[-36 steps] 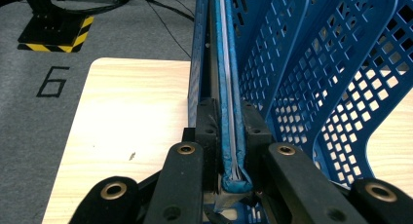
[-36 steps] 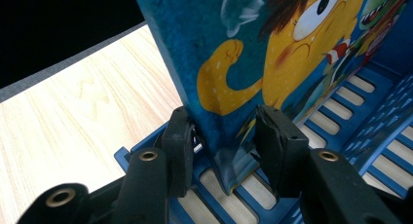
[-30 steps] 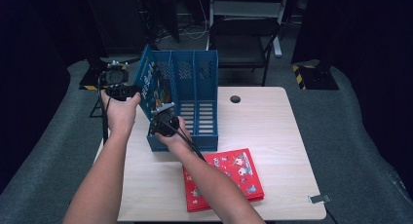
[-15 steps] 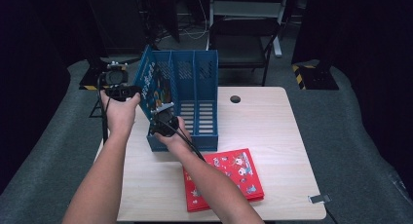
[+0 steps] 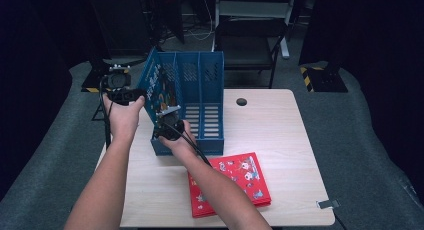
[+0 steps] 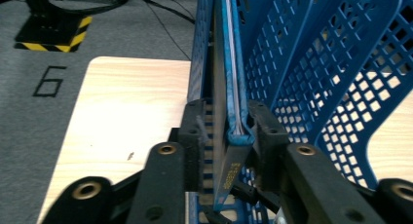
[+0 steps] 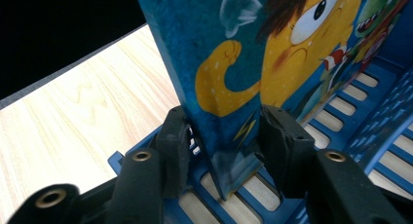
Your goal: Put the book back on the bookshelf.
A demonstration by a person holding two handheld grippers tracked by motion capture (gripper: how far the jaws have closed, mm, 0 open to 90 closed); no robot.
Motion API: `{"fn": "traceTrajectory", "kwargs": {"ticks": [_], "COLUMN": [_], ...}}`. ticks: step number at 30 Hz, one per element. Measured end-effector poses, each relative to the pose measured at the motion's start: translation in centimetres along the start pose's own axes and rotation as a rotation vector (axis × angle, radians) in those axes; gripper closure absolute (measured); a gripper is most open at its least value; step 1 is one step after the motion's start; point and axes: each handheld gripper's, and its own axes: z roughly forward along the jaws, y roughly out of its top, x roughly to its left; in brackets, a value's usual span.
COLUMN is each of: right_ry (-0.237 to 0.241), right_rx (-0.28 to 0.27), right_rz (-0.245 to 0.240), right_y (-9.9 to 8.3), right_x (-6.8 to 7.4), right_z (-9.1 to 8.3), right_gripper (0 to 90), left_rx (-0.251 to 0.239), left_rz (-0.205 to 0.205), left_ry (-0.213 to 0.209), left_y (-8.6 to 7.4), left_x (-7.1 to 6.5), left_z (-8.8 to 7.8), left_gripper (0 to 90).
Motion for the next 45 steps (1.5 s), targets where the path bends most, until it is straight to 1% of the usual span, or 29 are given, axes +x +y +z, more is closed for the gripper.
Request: {"fn": "traceTrajectory", "kwargs": {"ticks": [1, 2, 3, 4, 5, 6, 7, 8, 9, 10, 11, 12, 13, 14, 15, 18, 19, 20, 22, 23, 26, 28, 30, 34, 38, 39, 40, 42, 45], "right_ry": [0.000, 0.003, 0.003, 0.002, -0.001, 0.004, 0.004, 0.006, 0.006, 0.010, 0.010, 0.006, 0.002, 0.004, 0.002, -0.010, -0.008, -0.008, -0.013, -0.017, -0.029, -0.026, -0.028, -0.033, -0.037, -0.040, -0.034, -0.029, -0.032], "right_rx": [0.000, 0.004, 0.004, -0.008, -0.026, -0.023, -0.023, -0.037, -0.037, -0.045, -0.045, -0.043, -0.057, -0.048, -0.048, -0.063, -0.061, -0.062, -0.072, -0.070, -0.074, -0.075, -0.081, -0.074, -0.061, -0.061, -0.062, -0.061, -0.077], "right_rz": [0.000, 0.014, 0.014, 0.006, -0.014, -0.012, -0.012, -0.015, -0.015, -0.029, -0.029, -0.035, -0.034, -0.041, -0.035, -0.065, -0.053, -0.064, -0.065, -0.075, -0.058, -0.041, -0.030, -0.013, -0.015, -0.012, -0.004, 0.010, -0.007], "right_y": [0.0, -0.1, -0.1, -0.1, 0.0, 0.0, 0.0, 0.0, 0.0, -0.2, -0.2, -0.3, -0.5, -0.6, -0.8, -1.1, -1.2, -1.3, -1.5, -1.7, -2.1, -2.4, -2.7, -3.5, -4.5, -4.7, -4.9, -5.4, -6.3], "right_x": [0.0, 0.1, 0.1, 0.0, 0.0, 0.1, 0.1, 0.3, 0.3, 0.4, 0.4, 0.4, 0.4, 0.3, 0.3, 0.0, 0.0, -0.2, -0.5, -0.7, -1.5, -2.0, -2.5, -3.2, -3.7, -3.7, -3.8, -3.8, -3.9], "right_z": [0.0, -0.3, -0.3, -0.4, -0.5, -0.8, -0.8, -1.4, -1.4, -1.9, -1.9, -2.1, -2.4, -2.6, -2.9, -4.1, -4.4, -4.9, -5.7, -6.1, -7.0, -7.7, -8.2, -9.3, -10.3, -10.5, -10.7, -11.2, -12.4], "right_gripper": [53.9, 51.2, 51.2, 49.3, 46.6, 45.8, 45.8, 44.4, 44.4, 43.2, 43.2, 43.1, 42.6, 42.5, 42.5, 42.4, 42.3, 42.1, 42.1, 42.1, 42.1, 42.1, 42.2, 42.3, 42.1, 42.2, 42.2, 42.2, 42.1], "left_rx": [0.000, -0.010, -0.010, -0.012, -0.013, -0.011, -0.011, -0.011, -0.016, -0.023, -0.023, -0.027, -0.024, -0.025, -0.022, -0.031, -0.033, -0.040, -0.036, -0.034, -0.033, -0.034, -0.035, -0.022, -0.022, -0.021, -0.020, -0.023, -0.017], "left_rz": [0.000, -0.010, -0.010, -0.011, -0.010, 0.000, 0.000, 0.002, -0.002, -0.005, -0.005, -0.005, -0.008, -0.004, 0.001, 0.009, 0.018, 0.019, 0.020, 0.025, 0.036, 0.039, 0.042, 0.049, 0.057, 0.053, 0.059, 0.060, 0.059], "left_ry": [0.000, -0.019, -0.019, -0.031, -0.051, -0.057, -0.057, -0.062, -0.066, -0.076, -0.076, -0.081, -0.084, -0.089, -0.089, -0.100, -0.104, -0.107, -0.118, -0.123, -0.137, -0.145, -0.146, -0.170, -0.198, -0.211, -0.218, -0.234, -0.253], "left_y": [0.0, -0.1, -0.1, -0.2, -0.4, -0.5, -0.5, -0.7, -0.8, -1.0, -1.0, -1.1, -1.2, -1.4, -1.5, -2.0, -2.1, -2.3, -2.7, -2.8, -3.3, -3.6, -4.0, -4.9, -5.9, -6.2, -6.4, -7.5, -8.3], "left_x": [0.0, 0.1, 0.1, 0.2, 0.2, 0.3, 0.3, 0.4, 0.5, 0.9, 0.9, 1.0, 1.1, 1.2, 1.3, 1.6, 1.7, 1.8, 1.9, 2.0, 2.1, 2.3, 2.4, 2.5, 2.4, 2.3, 2.3, 2.2, 2.3], "left_z": [0.0, 0.0, 0.0, -0.1, -0.2, -0.2, -0.2, -0.3, -0.3, -0.5, -0.5, -0.8, -0.9, -1.1, -1.3, -1.6, -1.8, -1.9, -2.0, -2.1, -2.2, -2.3, -2.2, -1.9, -1.6, -1.6, -1.5, -1.2, -1.1], "left_gripper": [64.4, 60.7, 57.7, 57.7, 52.8, 50.0, 48.1, 46.5, 46.5, 43.2, 41.7, 41.7, 40.4, 40.0, 39.8, 38.7, 38.6, 38.4, 38.1, 38.1, 38.1, 37.9, 37.9, 38.0, 38.6, 38.9, 39.3, 39.5, 40.1]}}
